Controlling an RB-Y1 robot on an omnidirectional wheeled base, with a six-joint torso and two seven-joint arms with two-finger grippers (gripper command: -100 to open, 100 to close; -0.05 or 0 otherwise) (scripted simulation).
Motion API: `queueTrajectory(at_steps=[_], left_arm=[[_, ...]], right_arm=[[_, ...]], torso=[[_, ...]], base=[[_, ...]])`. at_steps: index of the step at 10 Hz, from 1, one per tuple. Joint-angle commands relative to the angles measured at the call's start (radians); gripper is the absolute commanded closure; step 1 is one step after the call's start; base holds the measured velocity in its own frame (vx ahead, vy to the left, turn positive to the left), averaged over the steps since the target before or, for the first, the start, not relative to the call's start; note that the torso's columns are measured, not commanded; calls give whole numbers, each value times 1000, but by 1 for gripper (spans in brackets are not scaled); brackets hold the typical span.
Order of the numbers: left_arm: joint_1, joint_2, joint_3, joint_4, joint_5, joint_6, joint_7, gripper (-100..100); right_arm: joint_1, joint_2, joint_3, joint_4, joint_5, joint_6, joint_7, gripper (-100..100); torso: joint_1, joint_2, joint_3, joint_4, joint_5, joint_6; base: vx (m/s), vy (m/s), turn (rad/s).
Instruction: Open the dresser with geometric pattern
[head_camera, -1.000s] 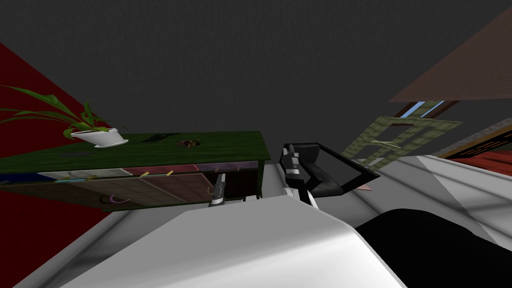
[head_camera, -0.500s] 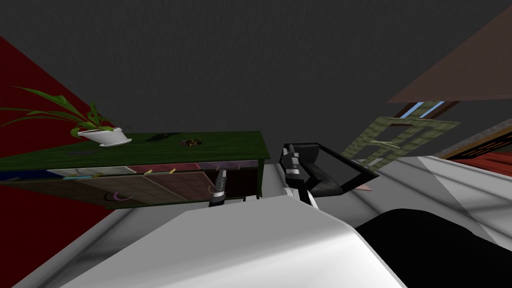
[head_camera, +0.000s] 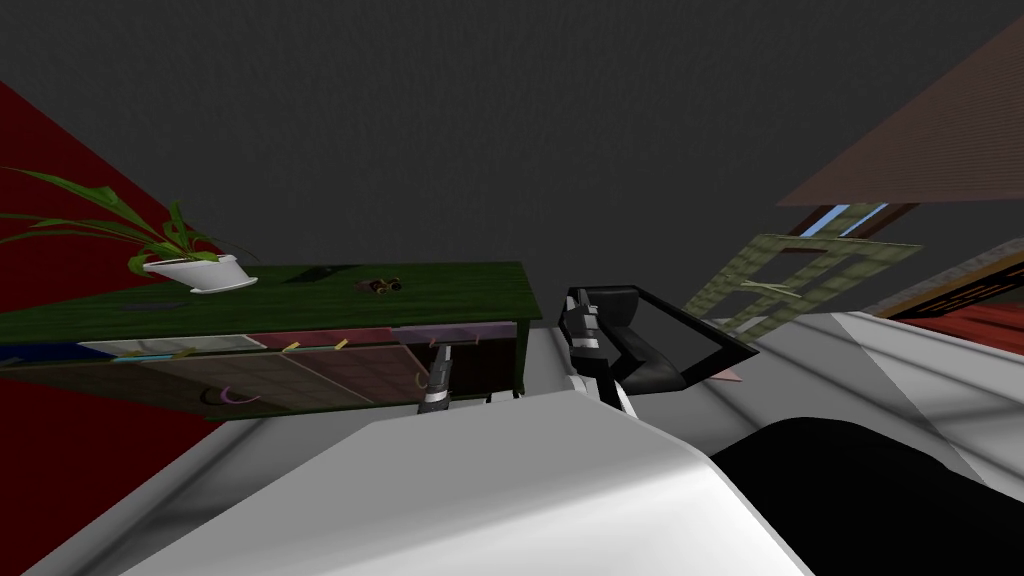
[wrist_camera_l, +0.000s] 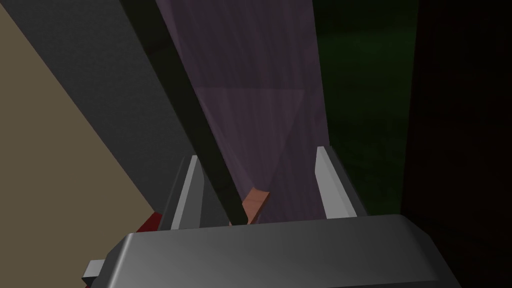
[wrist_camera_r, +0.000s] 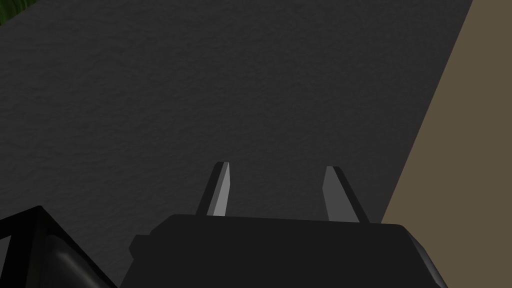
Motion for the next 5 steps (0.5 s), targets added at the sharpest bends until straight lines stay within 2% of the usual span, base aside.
queueTrajectory(at_steps=[1, 2, 3, 4, 5], left_arm=[[34, 0, -5, 26, -3, -63, -3, 100], [26, -2, -4, 12, -1, -46, -3, 100], [-21, 15, -15, 61, 38, -50, -12, 100], [-54, 33, -25, 91, 72, -49, -20, 100], [-76, 33, -25, 110, 78, -49, -20, 100]], right_arm=[[0, 0, 0, 0, 0, 0, 0, 0], [0, 0, 0, 0, 0, 0, 0, 0], [0, 0, 0, 0, 0, 0, 0, 0], [0, 0, 0, 0, 0, 0, 0, 0], [-1, 0, 0, 0, 0, 0, 0, 0]], torso=[[1, -2, -1, -2, 1, 0], [1, -3, -1, -3, 2, 1], [2, -4, -2, -2, 1, 1], [2, -1, 0, -3, 2, 1], [1, 3, 2, -3, 3, 1]], base=[[21, 5, -11], [0, 0, 0], [-84, -15, -39], [-180, -27, -104], [-163, -1, -23]])
